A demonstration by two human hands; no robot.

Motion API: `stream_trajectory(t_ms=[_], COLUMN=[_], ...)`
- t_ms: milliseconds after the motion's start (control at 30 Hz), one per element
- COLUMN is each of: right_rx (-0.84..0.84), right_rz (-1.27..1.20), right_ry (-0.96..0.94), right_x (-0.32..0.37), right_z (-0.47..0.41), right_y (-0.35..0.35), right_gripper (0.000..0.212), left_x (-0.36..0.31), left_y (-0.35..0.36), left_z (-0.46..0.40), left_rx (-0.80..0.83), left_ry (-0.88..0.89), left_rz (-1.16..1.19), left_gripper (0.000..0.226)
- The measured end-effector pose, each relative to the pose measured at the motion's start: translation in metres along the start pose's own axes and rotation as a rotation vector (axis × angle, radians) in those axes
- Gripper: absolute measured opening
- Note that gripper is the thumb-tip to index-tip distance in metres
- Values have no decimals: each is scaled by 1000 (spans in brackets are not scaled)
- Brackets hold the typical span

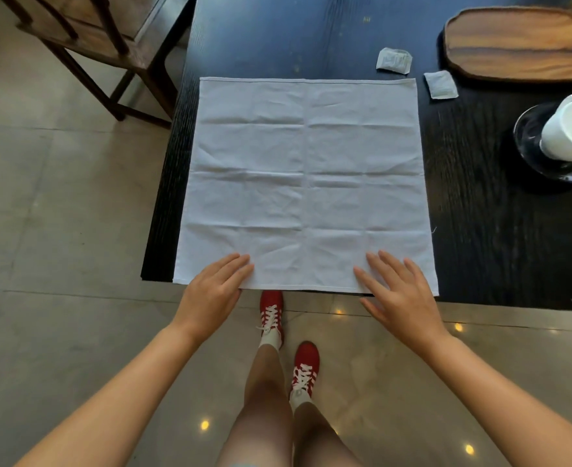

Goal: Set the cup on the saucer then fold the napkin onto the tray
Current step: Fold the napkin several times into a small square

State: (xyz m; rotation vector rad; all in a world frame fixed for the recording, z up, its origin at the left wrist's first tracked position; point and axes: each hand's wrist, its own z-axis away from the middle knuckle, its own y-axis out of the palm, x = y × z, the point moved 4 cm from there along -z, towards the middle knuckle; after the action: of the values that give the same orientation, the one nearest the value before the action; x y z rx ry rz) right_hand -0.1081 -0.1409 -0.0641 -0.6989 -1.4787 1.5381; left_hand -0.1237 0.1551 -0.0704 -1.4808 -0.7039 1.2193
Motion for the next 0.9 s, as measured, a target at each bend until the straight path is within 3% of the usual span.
stream_trajectory(t_ms=[67, 233, 400, 533, 600, 900], right_rx=[-26, -140, 38, 332, 439, 115], right_rz=[6, -50, -225, -433, -464, -418], right_ry=[-16, -60, 54, 160, 173, 214], right_x=[3, 2, -3, -12, -15, -56], right_z=[5, 15, 5, -9, -19, -110], right_y=[-2, -7, -25, -53, -67, -124], right_gripper=[49, 21, 4, 15, 15, 18], left_x=[-1, -3, 8, 20, 22, 56], left_y=[-2, -9, -27, -46, -59, -128], left_z=[3, 10, 0, -18, -32, -137], left_rx=[5, 51, 88, 507, 630, 240], left_ry=[-19, -27, -114, -250, -270, -223], left_rz=[37, 128, 245, 354, 389, 286], left_gripper=[34, 29, 9, 13, 10, 13])
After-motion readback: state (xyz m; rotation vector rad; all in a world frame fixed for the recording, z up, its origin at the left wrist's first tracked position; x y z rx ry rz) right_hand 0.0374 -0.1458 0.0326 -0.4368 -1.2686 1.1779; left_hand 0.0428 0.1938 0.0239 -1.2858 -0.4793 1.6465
